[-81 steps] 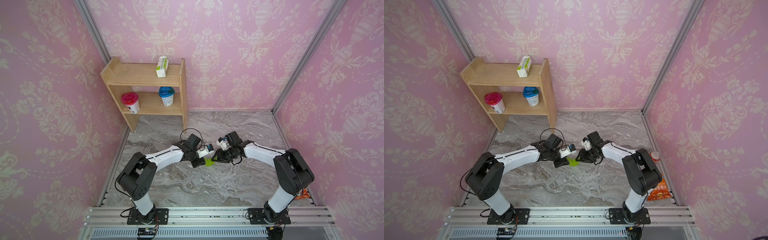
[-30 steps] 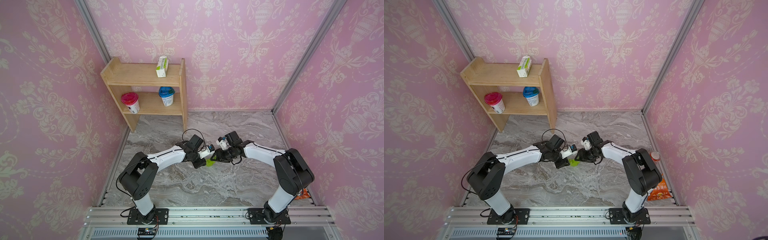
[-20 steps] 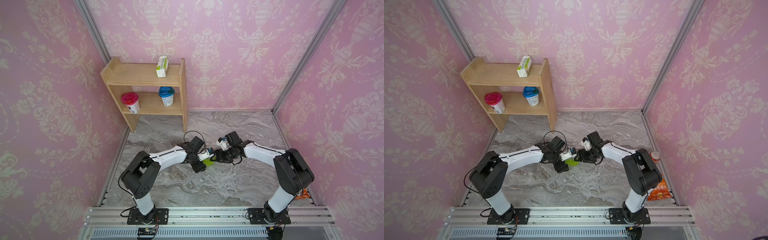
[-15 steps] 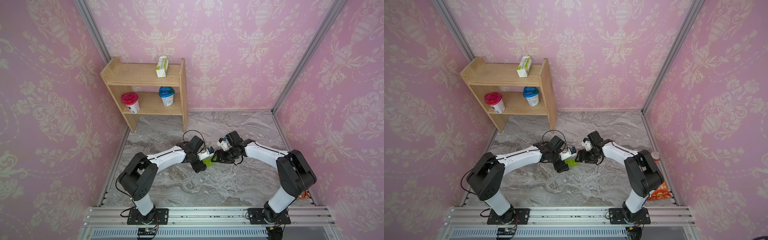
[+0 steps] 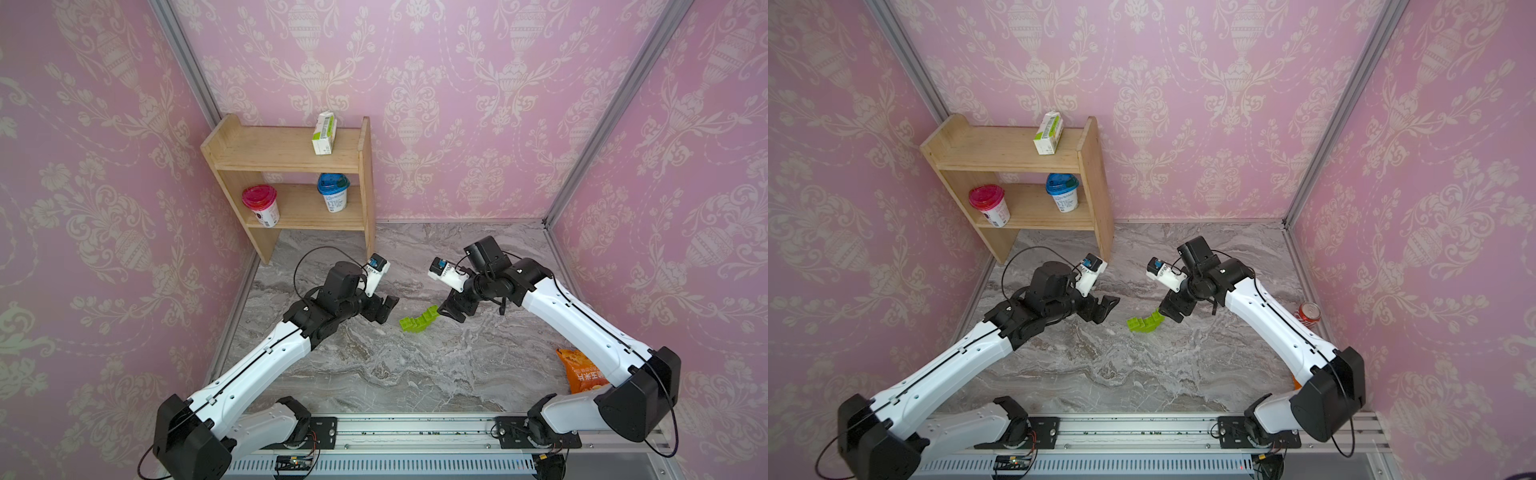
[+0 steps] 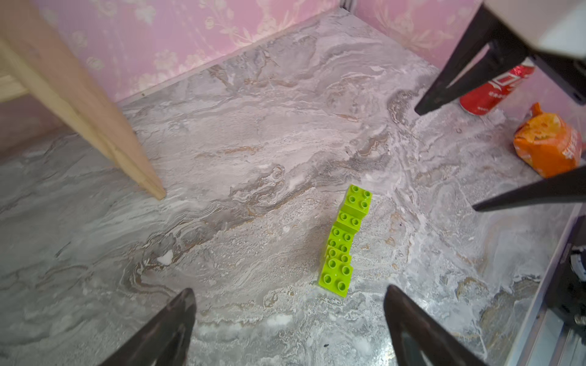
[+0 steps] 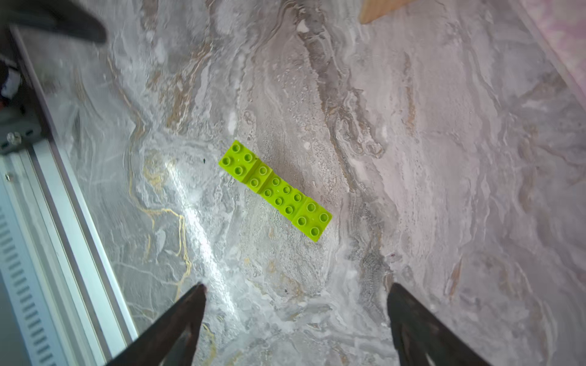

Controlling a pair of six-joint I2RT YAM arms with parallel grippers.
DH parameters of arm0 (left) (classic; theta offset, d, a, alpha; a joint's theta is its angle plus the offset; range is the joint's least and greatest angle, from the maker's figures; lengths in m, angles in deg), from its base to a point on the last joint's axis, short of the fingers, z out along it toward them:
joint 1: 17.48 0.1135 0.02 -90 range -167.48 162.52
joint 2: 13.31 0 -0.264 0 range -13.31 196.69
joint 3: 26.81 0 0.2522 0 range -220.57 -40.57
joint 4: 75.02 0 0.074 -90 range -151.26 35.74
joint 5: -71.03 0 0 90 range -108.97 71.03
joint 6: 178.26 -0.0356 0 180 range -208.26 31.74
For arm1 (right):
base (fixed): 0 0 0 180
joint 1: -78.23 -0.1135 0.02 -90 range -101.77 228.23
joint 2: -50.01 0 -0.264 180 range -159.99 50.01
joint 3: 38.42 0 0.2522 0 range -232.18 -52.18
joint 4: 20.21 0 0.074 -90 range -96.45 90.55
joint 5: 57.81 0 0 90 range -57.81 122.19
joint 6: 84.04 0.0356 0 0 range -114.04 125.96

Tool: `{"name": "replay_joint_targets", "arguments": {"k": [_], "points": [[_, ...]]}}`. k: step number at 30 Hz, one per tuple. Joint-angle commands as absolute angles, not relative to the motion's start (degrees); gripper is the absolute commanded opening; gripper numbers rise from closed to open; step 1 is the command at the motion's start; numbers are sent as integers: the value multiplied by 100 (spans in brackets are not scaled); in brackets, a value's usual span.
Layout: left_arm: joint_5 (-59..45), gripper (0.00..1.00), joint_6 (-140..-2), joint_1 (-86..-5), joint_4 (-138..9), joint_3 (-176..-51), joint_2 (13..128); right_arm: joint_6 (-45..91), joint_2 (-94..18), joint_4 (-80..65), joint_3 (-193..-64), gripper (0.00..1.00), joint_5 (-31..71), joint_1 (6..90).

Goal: Assemble the letter v with lego
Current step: Adjust the lego brick at the center of the board.

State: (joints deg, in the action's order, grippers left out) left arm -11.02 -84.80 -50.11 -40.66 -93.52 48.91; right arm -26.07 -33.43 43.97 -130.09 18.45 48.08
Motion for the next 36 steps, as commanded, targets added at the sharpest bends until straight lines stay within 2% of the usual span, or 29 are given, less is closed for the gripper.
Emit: {"name": "replay_joint_targets", "arguments": {"k": [1, 6, 15, 36], "points": [[-1357, 94, -7536, -4838, -3878, -8998, 4264, -4569, -4057, 5032, -13560, 88, 2034, 4773], [-972, 95, -7457, -4659, -3877, -8613, 3820, -5233, -5004, 5178, -13983, 85, 2398, 4347], [-906, 94, -7602, -4583, -3922, -8617, 3826, -5446, -6108, 5023, -14441, 83, 2151, 3996], [-977, 93, -7780, -4579, -3930, -8584, 3740, -5206, -6644, 4429, -14004, 82, 1945, 3992]]}}
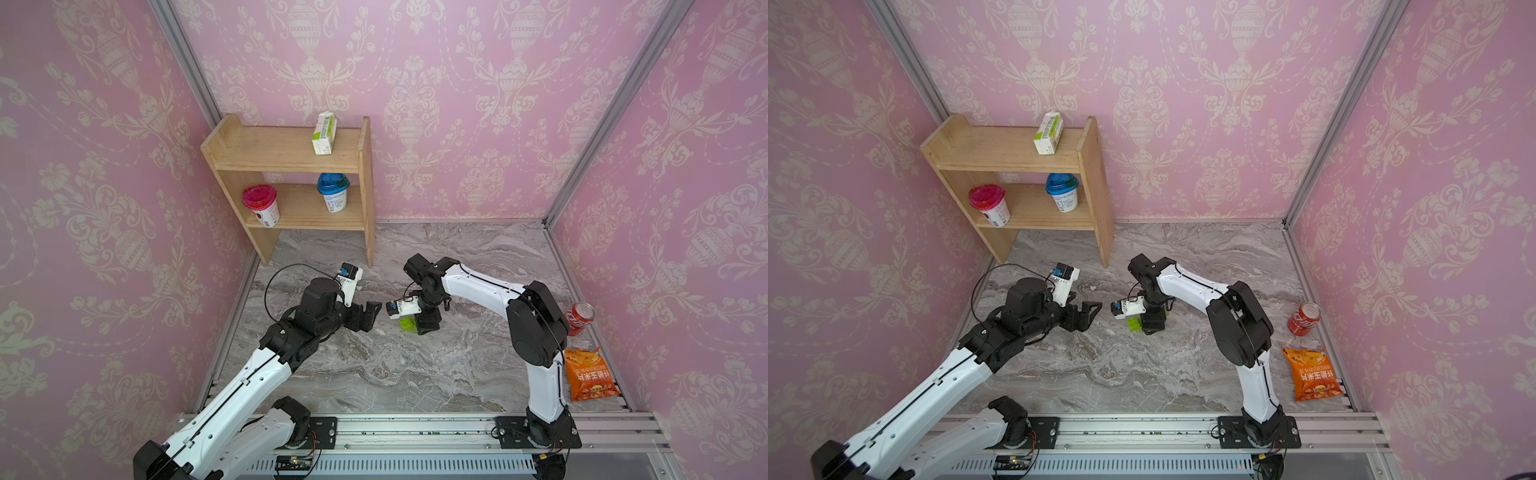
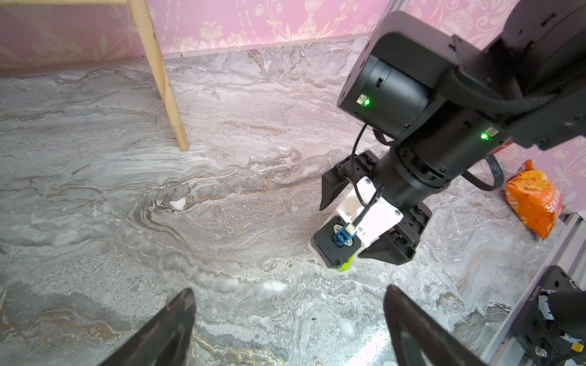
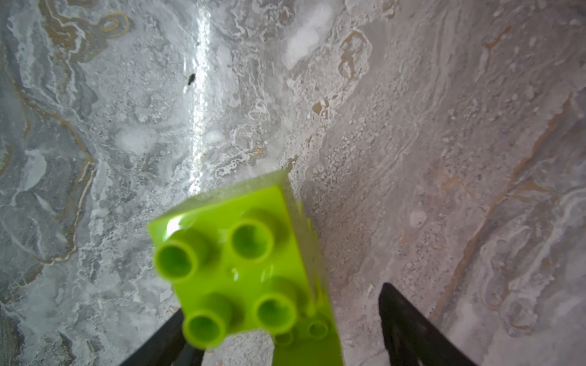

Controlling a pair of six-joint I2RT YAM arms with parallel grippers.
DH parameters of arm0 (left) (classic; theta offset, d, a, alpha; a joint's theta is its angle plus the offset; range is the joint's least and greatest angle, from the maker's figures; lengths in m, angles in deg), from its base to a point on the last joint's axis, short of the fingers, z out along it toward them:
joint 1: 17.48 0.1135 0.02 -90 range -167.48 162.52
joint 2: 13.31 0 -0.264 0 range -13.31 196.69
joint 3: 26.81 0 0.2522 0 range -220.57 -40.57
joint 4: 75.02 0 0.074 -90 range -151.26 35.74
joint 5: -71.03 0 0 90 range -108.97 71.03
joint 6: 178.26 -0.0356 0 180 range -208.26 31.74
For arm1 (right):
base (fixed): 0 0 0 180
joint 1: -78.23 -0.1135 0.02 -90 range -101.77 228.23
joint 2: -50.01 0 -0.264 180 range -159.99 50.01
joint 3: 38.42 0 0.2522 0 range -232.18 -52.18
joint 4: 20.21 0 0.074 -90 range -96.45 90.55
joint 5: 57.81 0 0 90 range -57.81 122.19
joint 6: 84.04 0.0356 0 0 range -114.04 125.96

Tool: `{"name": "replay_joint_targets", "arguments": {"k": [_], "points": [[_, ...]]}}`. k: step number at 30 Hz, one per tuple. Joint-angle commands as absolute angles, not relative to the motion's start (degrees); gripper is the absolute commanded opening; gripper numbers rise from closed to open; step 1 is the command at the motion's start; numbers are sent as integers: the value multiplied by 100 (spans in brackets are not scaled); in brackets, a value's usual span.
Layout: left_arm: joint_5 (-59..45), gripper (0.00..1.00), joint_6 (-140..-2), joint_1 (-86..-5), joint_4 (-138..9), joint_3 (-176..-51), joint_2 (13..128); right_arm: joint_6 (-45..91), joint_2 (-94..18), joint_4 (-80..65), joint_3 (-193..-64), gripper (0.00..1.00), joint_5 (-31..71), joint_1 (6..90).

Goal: Assemble the letter v with lego
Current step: Adjust the lego brick at the center of the board.

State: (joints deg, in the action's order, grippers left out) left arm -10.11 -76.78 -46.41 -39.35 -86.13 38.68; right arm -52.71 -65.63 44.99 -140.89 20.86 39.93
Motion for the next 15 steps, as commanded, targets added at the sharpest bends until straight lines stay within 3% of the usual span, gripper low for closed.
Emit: {"name": "replay_joint_targets", "arguments": {"k": [1, 7, 15], "points": [[-989, 93, -7794, -4579, -3929, -8577, 3724, -5209, -6649, 4420, -13994, 79, 1945, 4001], [-1009, 93, -7711, -4579, -4035, -8419, 3596, -5187, -6723, 4313, -13937, 67, 1913, 4003], [-1060, 93, -7740, -4578, -3973, -8375, 3469, -5130, -6802, 4312, -13952, 61, 1965, 4001]]}}
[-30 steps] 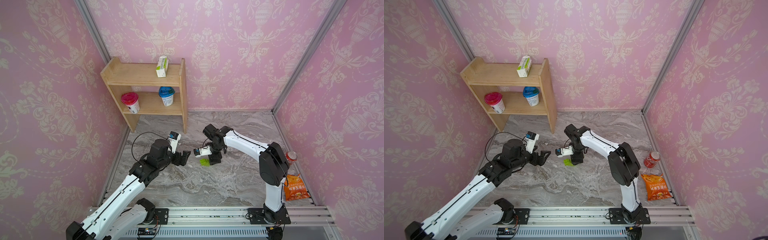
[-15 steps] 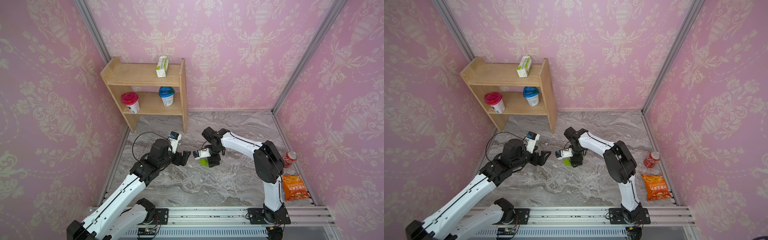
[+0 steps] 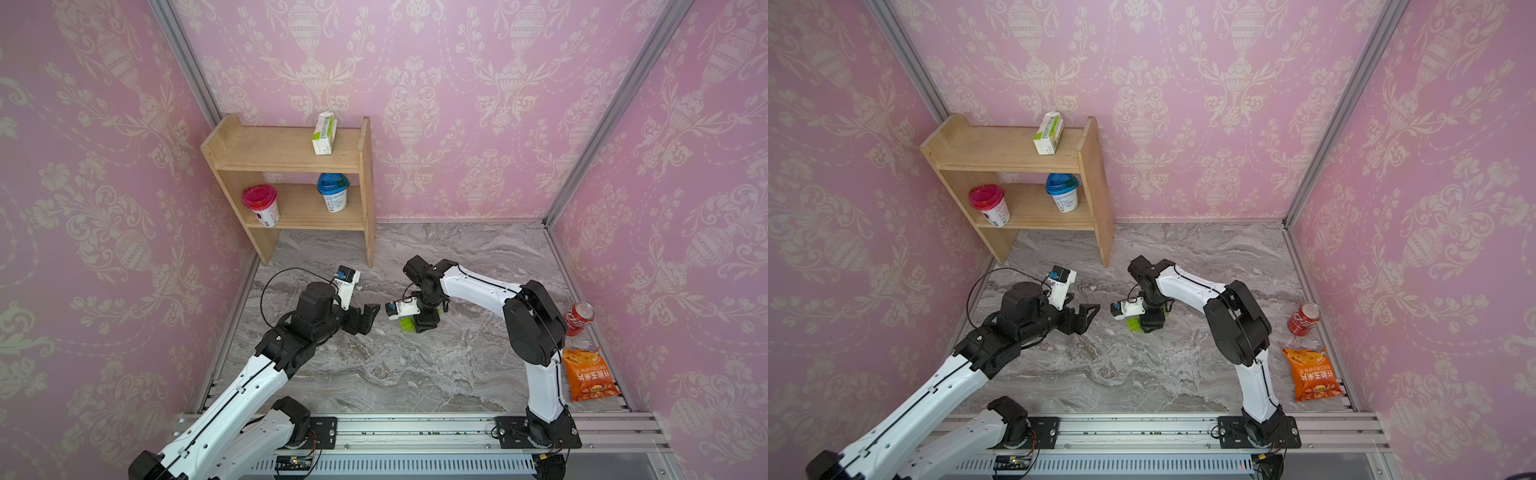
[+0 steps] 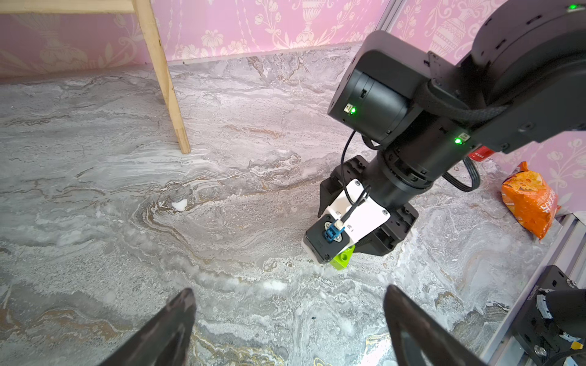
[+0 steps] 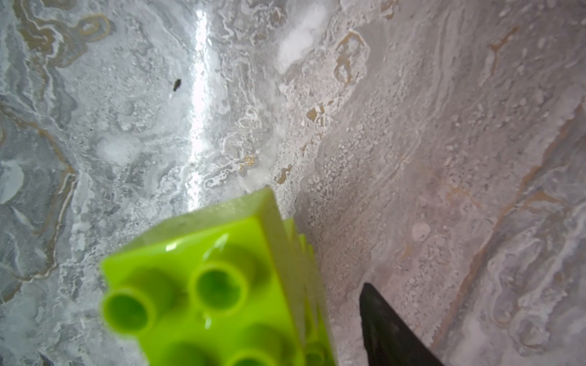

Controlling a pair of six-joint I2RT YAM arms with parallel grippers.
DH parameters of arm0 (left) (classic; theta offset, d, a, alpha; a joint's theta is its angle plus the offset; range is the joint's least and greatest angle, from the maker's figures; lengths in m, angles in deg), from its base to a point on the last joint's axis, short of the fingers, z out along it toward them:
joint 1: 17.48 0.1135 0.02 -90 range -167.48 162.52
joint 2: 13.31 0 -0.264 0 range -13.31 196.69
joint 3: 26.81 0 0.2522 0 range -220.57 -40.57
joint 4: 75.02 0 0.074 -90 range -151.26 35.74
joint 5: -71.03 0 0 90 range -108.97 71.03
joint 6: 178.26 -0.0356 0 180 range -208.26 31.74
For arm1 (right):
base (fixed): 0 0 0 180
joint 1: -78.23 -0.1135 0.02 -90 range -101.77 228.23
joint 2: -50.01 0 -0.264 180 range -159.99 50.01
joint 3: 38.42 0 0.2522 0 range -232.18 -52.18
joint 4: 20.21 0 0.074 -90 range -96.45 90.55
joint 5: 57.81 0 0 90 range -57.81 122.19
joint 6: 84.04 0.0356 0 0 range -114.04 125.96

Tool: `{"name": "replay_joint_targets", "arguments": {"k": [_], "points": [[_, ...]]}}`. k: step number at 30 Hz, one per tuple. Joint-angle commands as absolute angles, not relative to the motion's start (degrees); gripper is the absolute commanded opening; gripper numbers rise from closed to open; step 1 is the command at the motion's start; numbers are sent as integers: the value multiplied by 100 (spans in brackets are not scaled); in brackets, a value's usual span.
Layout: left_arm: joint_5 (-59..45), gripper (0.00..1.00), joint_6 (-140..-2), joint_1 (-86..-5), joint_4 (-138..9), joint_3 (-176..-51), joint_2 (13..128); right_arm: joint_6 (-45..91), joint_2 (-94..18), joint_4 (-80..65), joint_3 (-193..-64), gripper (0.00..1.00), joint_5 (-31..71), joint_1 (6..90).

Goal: Assemble the letter v with lego
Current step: Adjust the lego brick at the center of the board.

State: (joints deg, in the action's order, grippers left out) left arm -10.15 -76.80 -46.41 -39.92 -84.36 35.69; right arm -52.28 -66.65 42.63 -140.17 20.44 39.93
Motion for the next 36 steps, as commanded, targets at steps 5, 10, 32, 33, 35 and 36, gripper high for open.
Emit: {"name": "replay_joint_targets", "arguments": {"k": [5, 10, 32, 33, 35, 36], "points": [[-1080, 93, -7754, -4579, -3942, -8379, 3455, -5127, -6824, 4387, -13998, 55, 1940, 4002], [-1106, 94, -7772, -4577, -3964, -8394, 3461, -5151, -6897, 4551, -14091, 54, 1945, 4002], [-1124, 94, -7809, -4579, -3999, -8424, 3475, -5104, -6961, 4873, -14354, 45, 1980, 3965], [-1124, 94, -7812, -4578, -3999, -8422, 3477, -5094, -6956, 4875, -14356, 44, 1978, 3970], [-1115, 94, -7811, -4576, -3999, -8412, 3464, -5080, -6969, 4891, -14377, 43, 1988, 3960], [-1107, 94, -7814, -4579, -3999, -8417, 3466, -5074, -6970, 4886, -14385, 43, 1998, 3962]]}}
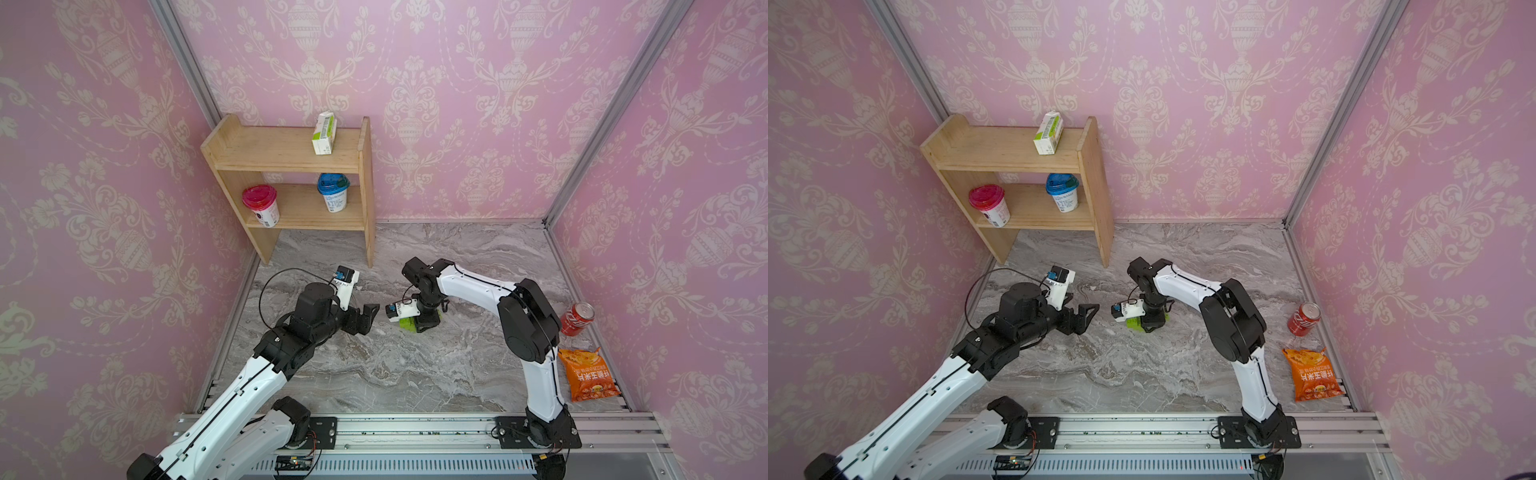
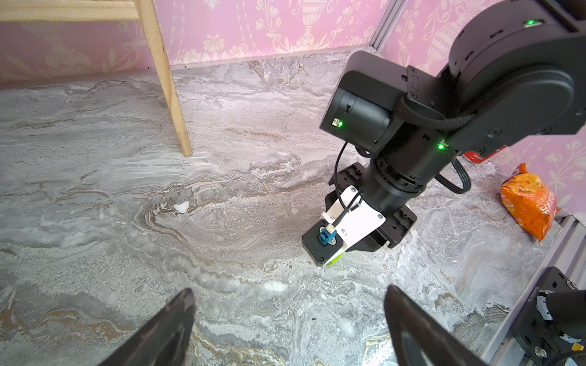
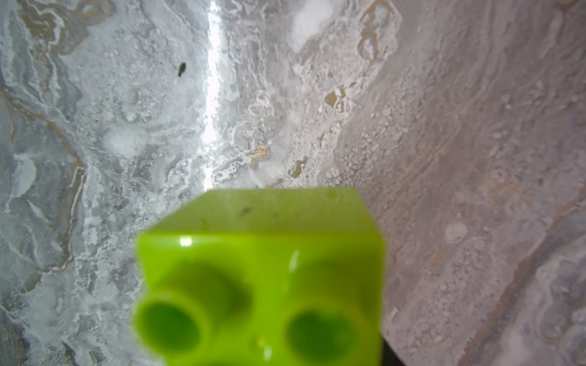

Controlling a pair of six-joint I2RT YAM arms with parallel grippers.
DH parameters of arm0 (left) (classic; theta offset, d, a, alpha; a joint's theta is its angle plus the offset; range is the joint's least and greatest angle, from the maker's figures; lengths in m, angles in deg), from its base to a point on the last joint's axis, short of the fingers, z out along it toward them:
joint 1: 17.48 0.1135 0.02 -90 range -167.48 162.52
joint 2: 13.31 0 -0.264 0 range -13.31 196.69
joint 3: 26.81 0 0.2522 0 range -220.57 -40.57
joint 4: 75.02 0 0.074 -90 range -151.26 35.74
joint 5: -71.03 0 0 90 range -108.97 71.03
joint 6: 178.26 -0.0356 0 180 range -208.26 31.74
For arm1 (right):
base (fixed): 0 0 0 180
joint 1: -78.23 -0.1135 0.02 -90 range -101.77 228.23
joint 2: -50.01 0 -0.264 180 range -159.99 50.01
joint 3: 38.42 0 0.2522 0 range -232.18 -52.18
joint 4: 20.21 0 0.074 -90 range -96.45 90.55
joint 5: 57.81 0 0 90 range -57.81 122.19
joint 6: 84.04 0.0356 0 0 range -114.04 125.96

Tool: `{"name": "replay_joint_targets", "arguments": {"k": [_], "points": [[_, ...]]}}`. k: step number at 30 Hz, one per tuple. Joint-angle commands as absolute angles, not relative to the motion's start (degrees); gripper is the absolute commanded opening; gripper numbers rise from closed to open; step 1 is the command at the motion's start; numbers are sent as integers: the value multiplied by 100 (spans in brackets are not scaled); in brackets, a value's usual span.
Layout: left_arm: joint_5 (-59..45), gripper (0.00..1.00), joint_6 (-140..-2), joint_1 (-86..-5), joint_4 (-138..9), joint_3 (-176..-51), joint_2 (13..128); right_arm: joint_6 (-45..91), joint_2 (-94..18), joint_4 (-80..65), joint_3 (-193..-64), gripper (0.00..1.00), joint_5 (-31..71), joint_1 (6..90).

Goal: Assemble the letter v with lego
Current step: Adjust the lego brick at the center of the board.

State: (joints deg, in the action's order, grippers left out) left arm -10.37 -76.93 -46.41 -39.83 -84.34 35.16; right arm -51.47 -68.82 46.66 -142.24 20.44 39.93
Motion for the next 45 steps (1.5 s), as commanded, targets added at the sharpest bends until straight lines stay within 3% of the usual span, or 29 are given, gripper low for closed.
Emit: {"name": "replay_joint_targets", "arguments": {"k": [1, 20, 33, 36, 40, 45], "points": [[-1106, 94, -7811, -4578, -3999, -8417, 3460, -5069, -6963, 4892, -14391, 43, 2003, 3958], [-1124, 94, -7806, -4578, -3972, -8416, 3406, -5044, -7092, 5819, -14737, 30, 1360, 3842], [-1150, 94, -7783, -4578, -3904, -8373, 3304, -4944, -7820, 6747, -15441, 33, 737, 3896], [-1167, 94, -7782, -4579, -3821, -8386, 3227, -4896, -7897, 6738, -15573, 41, 739, 3969], [-1167, 94, -7779, -4577, -3797, -8373, 3189, -4838, -7872, 6680, -15757, 71, 791, 4044], [-1143, 94, -7786, -4574, -3917, -8372, 3286, -4802, -7785, 6694, -16219, 79, 969, 4207]]}}
